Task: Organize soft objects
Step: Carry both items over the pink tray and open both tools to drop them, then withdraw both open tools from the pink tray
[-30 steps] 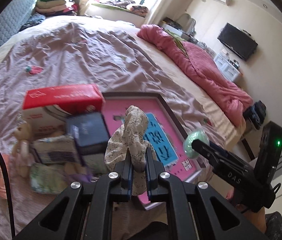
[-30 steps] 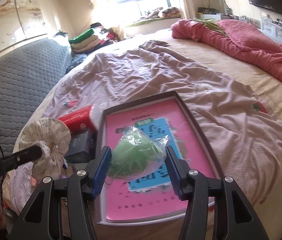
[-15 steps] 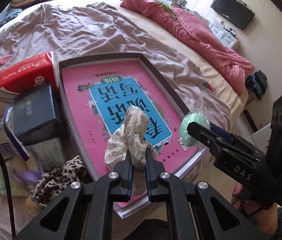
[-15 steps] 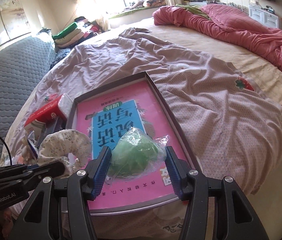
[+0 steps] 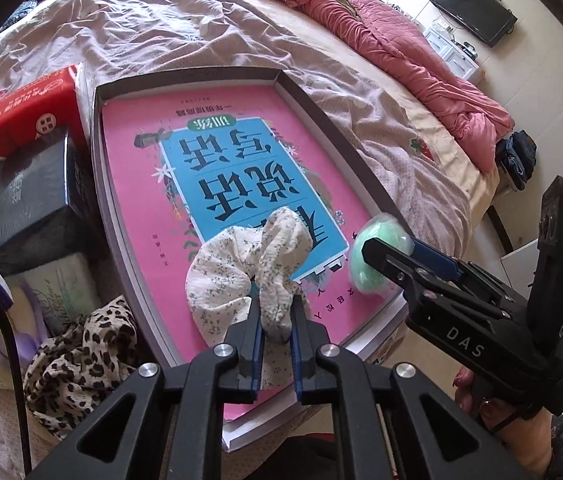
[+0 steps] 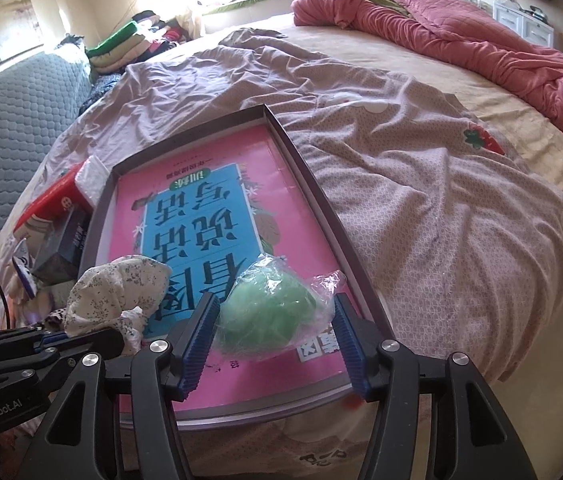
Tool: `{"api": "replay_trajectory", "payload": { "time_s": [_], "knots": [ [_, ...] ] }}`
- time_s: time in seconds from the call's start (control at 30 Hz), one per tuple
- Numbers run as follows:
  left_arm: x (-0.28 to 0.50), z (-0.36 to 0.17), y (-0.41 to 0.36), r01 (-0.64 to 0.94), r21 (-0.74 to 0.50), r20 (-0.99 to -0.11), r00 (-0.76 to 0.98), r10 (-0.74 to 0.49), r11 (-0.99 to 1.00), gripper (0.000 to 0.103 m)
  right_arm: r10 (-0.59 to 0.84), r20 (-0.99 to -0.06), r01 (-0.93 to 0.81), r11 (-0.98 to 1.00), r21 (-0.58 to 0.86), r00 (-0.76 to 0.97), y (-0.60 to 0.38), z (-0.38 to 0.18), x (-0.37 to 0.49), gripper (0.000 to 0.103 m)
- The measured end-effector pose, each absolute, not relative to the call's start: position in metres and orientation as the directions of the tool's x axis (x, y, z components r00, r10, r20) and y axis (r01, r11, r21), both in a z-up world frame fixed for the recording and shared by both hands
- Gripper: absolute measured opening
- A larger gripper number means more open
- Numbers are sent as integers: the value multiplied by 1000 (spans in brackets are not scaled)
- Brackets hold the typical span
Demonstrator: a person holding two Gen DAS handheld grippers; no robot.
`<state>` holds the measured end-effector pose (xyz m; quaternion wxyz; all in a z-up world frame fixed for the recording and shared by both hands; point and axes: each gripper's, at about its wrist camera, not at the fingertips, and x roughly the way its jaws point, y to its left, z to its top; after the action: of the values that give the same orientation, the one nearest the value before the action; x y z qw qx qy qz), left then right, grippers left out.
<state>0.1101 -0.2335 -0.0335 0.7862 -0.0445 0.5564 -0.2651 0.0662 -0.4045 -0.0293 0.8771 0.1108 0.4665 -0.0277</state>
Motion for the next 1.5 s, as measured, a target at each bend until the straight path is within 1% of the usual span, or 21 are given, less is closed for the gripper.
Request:
{"api": "replay_trajectory", "payload": {
  "time_s": [0.07,0.17,0.2,0.23,0.27,0.33,0.37,0.43,0.5,0.57,0.63,0.7,0.97,1.17,1.3,1.5],
  "knots": [
    [110,-36,-234,365,-371,-852,232,-470,854,12,53,-826,158,973,169,561,-406,-30,66,60],
    [109,-38,-236,368,-380,-851,220,-477,849,17,45,-826,165,972,165,562,-406,-29,66,60],
    [108,-39,-236,370,-379,-852,220,-476,849,21,44,-824,165,972,165,565,-406,-28,65,60],
    [108,-39,-237,371,-377,-853,218,-475,848,25,42,-823,167,972,164,567,-406,-27,65,62],
    [107,-39,-238,373,-377,-853,217,-474,848,27,38,-821,171,972,164,570,-407,-25,65,65],
    [106,-39,-239,378,-377,-853,214,-476,846,35,33,-817,181,969,168,576,-408,-22,64,68],
    [105,-38,-239,380,-378,-852,213,-478,844,36,32,-815,184,968,169,579,-409,-20,63,68],
    [104,-37,-240,382,-380,-851,211,-480,842,45,31,-811,197,964,178,584,-412,-17,62,69],
    [103,-36,-240,382,-380,-850,213,-481,842,50,24,-806,212,960,184,591,-415,-13,61,69],
    [101,-33,-239,383,-383,-848,216,-484,841,53,23,-801,214,959,187,598,-416,-9,60,71],
    [99,-29,-236,380,-377,-847,229,-480,845,61,15,-795,217,959,183,607,-416,-4,59,73],
    [96,-25,-232,377,-371,-844,245,-478,849,65,9,-788,217,960,180,616,-415,0,57,74],
    [88,-6,-207,337,-380,-825,297,-480,862,71,-8,-776,198,968,151,631,-401,13,57,75],
    [80,8,-187,308,-348,-823,353,-446,886,74,-14,-767,171,977,125,641,-386,23,55,75],
    [73,18,-166,277,-335,-817,391,-425,900,78,-8,-757,145,983,115,653,-373,30,54,75],
    [65,29,-133,223,-330,-810,432,-397,917,78,18,-743,100,988,114,669,-352,41,51,76]
  ]
}}
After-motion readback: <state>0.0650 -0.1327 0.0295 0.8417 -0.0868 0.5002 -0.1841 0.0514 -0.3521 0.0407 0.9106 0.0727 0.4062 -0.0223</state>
